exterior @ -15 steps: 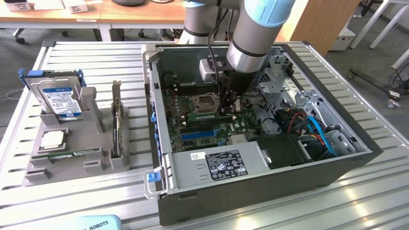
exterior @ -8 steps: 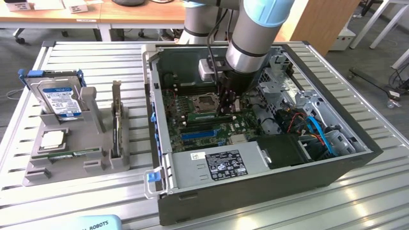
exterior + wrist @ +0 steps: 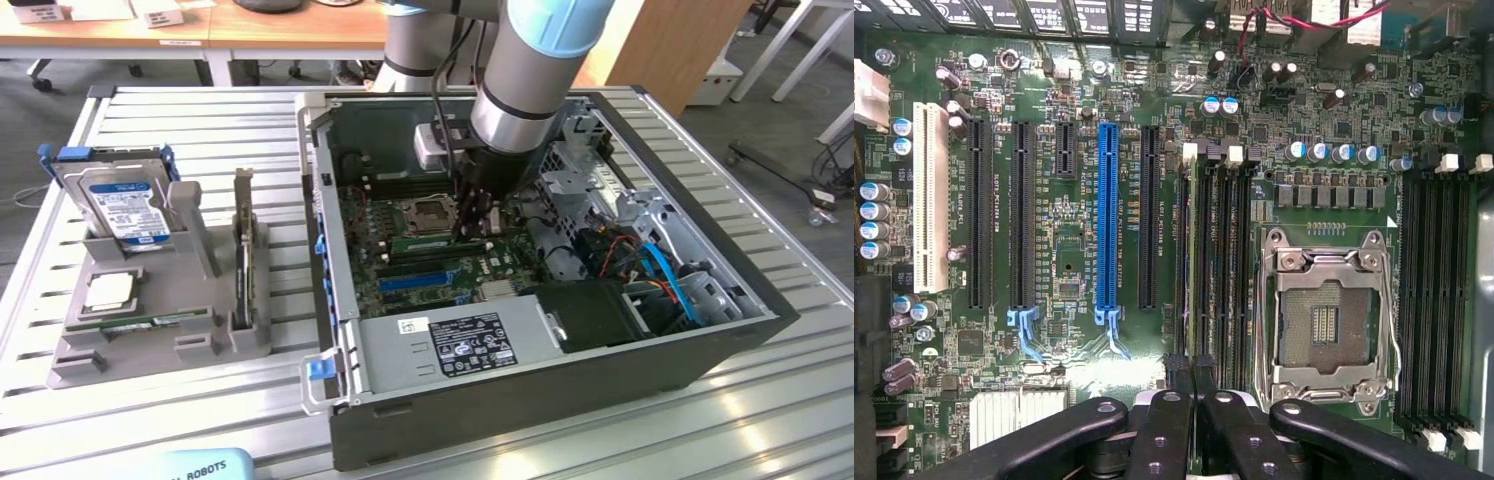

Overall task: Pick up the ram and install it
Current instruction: 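Insert the ram into the slot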

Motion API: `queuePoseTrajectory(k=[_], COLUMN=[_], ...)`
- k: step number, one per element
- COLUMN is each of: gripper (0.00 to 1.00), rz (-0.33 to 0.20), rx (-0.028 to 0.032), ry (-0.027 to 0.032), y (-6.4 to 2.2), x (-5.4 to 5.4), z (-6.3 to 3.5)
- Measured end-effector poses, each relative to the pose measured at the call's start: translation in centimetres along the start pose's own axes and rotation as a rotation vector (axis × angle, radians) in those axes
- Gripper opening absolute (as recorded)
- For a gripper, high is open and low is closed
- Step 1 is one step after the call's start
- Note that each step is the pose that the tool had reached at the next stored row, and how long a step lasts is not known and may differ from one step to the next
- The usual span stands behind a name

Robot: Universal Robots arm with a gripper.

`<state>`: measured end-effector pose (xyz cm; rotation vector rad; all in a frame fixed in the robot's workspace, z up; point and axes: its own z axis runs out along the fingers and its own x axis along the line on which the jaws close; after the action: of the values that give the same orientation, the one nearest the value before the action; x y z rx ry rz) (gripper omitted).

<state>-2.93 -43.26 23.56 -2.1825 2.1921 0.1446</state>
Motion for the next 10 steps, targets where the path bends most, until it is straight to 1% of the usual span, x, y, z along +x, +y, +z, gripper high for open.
queuePoseTrajectory(k=[10], gripper=[0.12], rz=[0.000], rx=[0.0000], ry=[0.0000], y=[0.00], x=[0.01], z=[0.07])
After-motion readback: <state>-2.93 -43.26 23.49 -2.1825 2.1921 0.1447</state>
